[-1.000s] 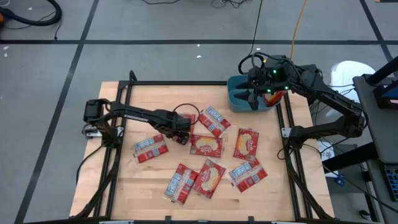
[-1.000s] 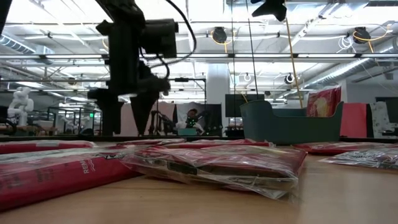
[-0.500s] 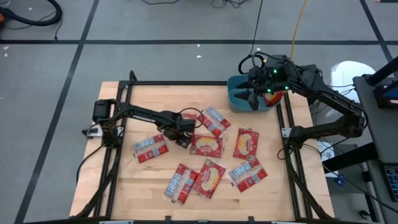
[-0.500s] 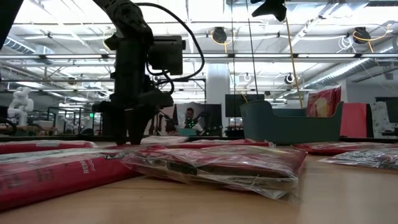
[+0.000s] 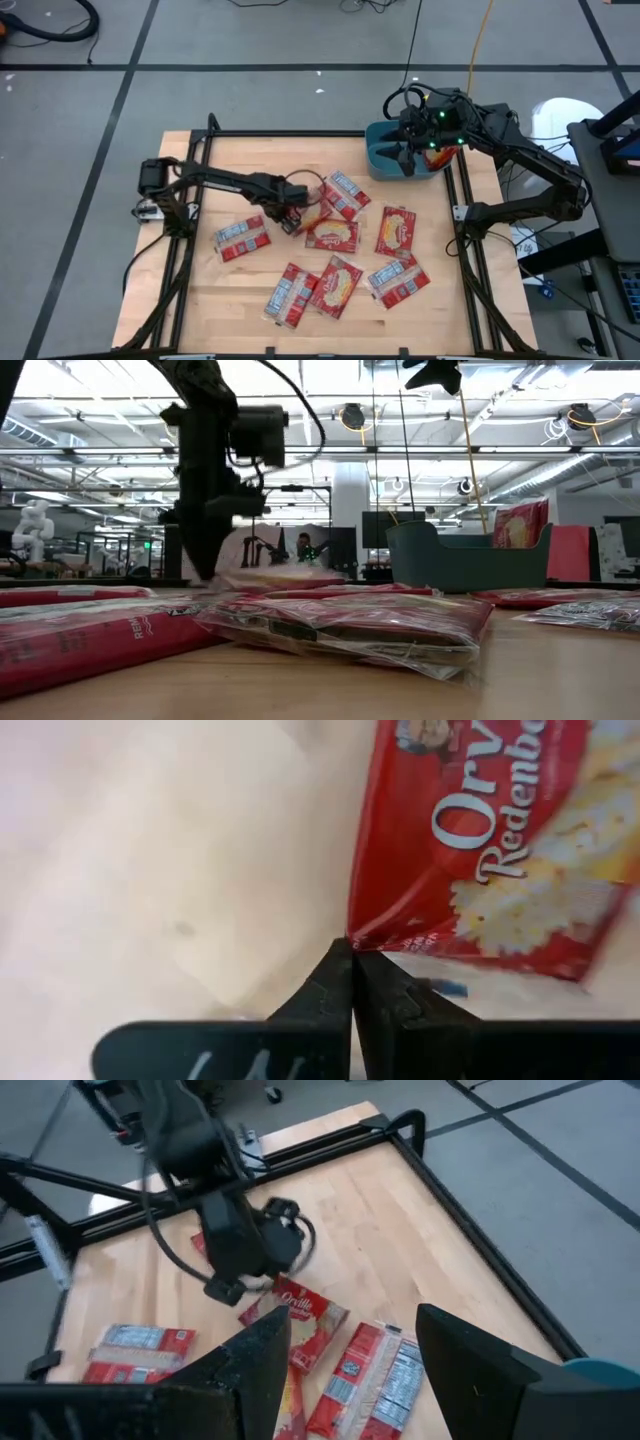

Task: Sort popcorn bags into baskets
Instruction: Put the popcorn bag into the blue bin

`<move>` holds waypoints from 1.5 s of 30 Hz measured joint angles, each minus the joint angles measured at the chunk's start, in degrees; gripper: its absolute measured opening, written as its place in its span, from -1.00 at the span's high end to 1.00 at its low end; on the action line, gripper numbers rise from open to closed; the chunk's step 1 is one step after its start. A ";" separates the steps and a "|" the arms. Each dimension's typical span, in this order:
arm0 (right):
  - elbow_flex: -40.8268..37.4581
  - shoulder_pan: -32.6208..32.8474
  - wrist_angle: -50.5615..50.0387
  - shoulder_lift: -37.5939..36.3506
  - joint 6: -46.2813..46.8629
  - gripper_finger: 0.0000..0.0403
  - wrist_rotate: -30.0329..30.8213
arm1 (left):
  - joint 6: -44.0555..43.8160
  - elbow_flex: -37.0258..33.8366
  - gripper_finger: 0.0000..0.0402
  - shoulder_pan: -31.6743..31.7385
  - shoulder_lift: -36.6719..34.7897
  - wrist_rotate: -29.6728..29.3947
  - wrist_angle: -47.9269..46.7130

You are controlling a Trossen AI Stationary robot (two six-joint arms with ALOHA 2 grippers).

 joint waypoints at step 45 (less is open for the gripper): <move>27.43 10.03 -7.61 34.06 14.87 -0.04 1.06 | 68.94 12.69 1.00 -0.96 -21.13 -25.56 17.10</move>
